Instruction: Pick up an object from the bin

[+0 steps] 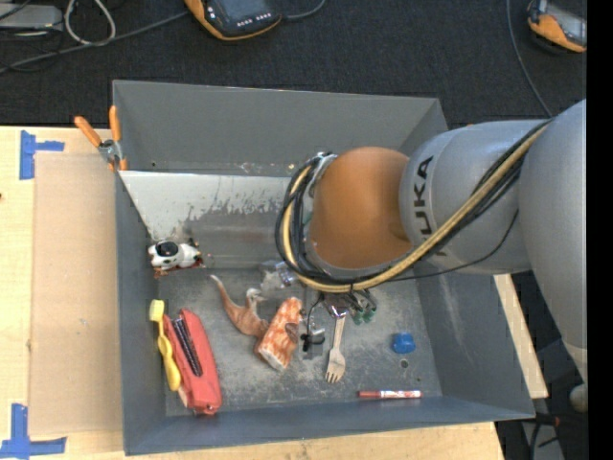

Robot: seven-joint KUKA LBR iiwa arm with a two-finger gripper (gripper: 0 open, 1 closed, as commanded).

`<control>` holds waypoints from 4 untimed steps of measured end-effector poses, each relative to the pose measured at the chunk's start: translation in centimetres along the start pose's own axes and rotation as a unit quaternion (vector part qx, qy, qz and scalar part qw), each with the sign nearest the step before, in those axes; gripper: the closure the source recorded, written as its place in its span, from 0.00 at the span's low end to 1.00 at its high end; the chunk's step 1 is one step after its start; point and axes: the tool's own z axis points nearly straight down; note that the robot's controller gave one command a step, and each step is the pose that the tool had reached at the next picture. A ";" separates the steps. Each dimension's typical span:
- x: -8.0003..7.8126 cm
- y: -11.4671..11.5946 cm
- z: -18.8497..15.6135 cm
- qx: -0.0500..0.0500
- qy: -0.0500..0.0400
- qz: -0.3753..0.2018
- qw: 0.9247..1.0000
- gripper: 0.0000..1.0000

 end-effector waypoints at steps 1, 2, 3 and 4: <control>0.7 -2.7 1.8 0.000 0.000 -0.053 0.999 0.00; -1.5 -4.3 4.5 -0.001 -0.001 -0.154 0.988 1.00; -1.5 -4.3 4.5 -0.001 -0.001 -0.153 0.988 1.00; -1.1 -4.5 -2.2 -0.002 0.001 -0.144 0.990 1.00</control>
Offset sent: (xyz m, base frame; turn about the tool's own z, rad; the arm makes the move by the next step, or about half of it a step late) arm 0.0279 -0.0371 -0.0461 -0.3092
